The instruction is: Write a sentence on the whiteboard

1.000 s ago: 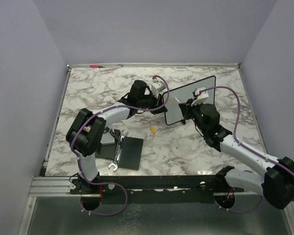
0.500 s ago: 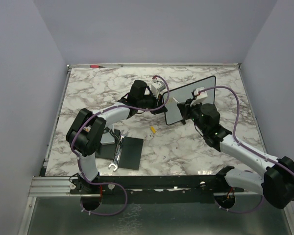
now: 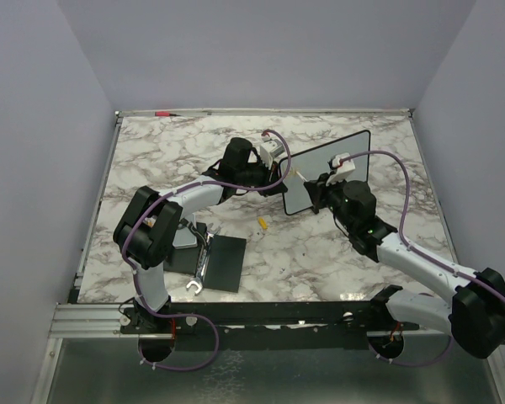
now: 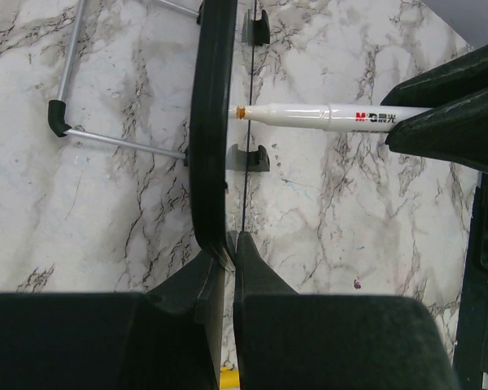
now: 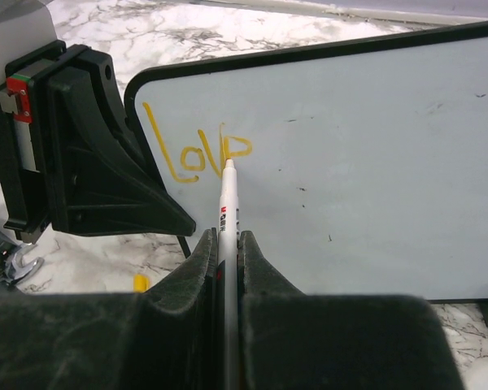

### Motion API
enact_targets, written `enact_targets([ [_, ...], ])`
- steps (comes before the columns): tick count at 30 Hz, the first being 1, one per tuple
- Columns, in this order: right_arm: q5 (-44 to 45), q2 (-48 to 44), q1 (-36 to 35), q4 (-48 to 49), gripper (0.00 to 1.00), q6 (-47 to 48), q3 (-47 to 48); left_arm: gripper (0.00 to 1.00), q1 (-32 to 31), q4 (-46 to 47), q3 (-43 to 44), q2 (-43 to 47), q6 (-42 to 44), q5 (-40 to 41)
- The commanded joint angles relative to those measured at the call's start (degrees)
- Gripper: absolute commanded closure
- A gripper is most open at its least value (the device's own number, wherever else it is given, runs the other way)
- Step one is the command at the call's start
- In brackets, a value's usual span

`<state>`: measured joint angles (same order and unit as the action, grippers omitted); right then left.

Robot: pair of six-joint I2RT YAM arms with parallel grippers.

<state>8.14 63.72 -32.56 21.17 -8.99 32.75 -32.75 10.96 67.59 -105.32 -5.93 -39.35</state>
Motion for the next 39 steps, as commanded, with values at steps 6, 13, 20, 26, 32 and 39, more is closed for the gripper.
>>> enact_targets([
  [6, 3.0, -0.1, 0.2, -0.7, 0.99, -0.6, -1.8, 1.0, -0.8, -1.7, 0.8, -0.3, 1.6, -0.8],
  [13, 5.6, -0.4, 0.3, -1.0, 0.99, -1.2, -1.8, 1.0, -0.8, -1.8, 0.8, -0.2, 1.7, -0.8],
  [20, 7.3, -0.5, 0.2, -1.3, 0.99, -1.7, -1.4, 1.0, -0.8, -1.8, 0.8, -0.2, 1.9, -1.0],
  [26, 8.3, -0.1, 0.2, -1.0, 0.99, -2.2, -1.4, 1.0, -0.8, -2.1, 0.9, -0.2, 2.2, -0.9],
  [32, 8.2, 0.1, 0.2, -1.0, 0.99, -2.4, -1.4, 1.0, -0.8, -2.3, 1.0, -0.4, 2.3, -1.1],
  [39, 6.1, -4.0, 0.2, -1.3, 0.99, -1.7, -2.2, 1.0, -0.8, -2.5, 1.1, -0.4, 2.3, -0.3],
])
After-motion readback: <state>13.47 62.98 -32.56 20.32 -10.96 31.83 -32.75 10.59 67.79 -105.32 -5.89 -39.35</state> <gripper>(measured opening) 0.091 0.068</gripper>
